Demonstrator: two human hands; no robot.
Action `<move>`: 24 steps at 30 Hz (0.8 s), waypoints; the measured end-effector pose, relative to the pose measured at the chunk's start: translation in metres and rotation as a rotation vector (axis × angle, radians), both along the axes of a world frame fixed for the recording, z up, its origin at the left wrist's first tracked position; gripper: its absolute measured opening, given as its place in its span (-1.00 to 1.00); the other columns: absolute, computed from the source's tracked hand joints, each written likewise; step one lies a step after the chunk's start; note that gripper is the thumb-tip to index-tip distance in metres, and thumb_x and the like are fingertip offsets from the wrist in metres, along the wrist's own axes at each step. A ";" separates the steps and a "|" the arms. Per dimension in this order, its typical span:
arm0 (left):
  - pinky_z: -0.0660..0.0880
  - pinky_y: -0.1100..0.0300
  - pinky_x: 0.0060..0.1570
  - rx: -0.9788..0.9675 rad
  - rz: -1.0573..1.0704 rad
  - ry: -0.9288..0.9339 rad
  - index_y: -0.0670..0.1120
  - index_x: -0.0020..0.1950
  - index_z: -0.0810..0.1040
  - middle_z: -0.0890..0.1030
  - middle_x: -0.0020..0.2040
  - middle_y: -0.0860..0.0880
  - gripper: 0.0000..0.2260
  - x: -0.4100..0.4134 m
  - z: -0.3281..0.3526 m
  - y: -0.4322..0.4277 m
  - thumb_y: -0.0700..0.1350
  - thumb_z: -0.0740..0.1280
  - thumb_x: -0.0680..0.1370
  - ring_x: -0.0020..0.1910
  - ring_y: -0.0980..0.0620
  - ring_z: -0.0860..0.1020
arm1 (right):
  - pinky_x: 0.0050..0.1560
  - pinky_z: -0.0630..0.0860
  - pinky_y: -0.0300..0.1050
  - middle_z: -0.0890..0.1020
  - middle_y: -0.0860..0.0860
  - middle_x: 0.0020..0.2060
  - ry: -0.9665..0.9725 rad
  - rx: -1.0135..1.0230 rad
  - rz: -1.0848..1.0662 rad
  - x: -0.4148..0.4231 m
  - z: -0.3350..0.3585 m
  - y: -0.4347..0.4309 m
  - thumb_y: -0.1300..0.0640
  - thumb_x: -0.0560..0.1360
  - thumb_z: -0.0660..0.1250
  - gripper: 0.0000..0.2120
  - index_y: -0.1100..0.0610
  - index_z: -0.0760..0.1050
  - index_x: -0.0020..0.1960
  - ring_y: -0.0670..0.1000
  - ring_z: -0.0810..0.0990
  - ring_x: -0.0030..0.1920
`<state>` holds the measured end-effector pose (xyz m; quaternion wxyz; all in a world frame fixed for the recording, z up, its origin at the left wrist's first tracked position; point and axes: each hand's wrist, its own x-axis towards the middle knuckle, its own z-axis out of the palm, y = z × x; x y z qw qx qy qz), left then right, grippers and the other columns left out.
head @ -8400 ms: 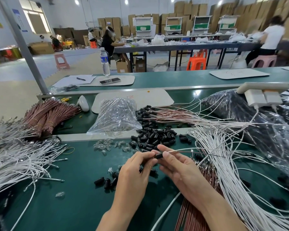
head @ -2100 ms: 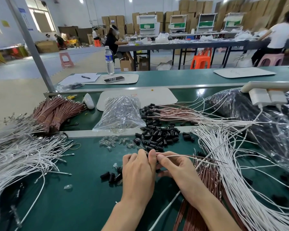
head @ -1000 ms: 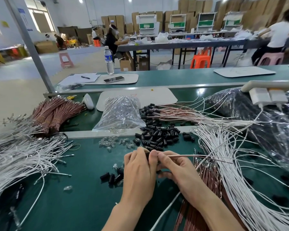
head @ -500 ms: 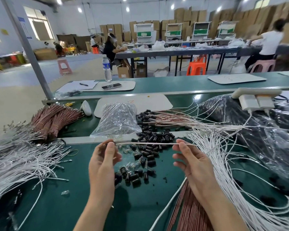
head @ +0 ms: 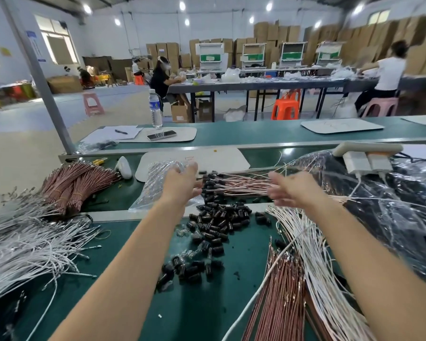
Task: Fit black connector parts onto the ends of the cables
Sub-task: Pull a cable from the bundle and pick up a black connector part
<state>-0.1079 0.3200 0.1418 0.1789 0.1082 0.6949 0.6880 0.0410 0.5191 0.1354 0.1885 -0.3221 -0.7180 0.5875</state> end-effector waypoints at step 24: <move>0.55 0.05 -0.11 -1.052 -0.737 0.695 -0.18 0.12 0.50 0.61 -0.02 -0.12 -0.65 0.138 -0.075 -0.010 0.13 0.24 0.67 -0.08 -0.14 0.60 | -0.26 0.62 -0.04 0.66 -0.22 -0.20 0.015 0.560 -0.121 0.055 -0.063 -0.064 0.10 0.67 0.19 -0.73 -0.02 0.51 0.33 0.05 0.67 -0.26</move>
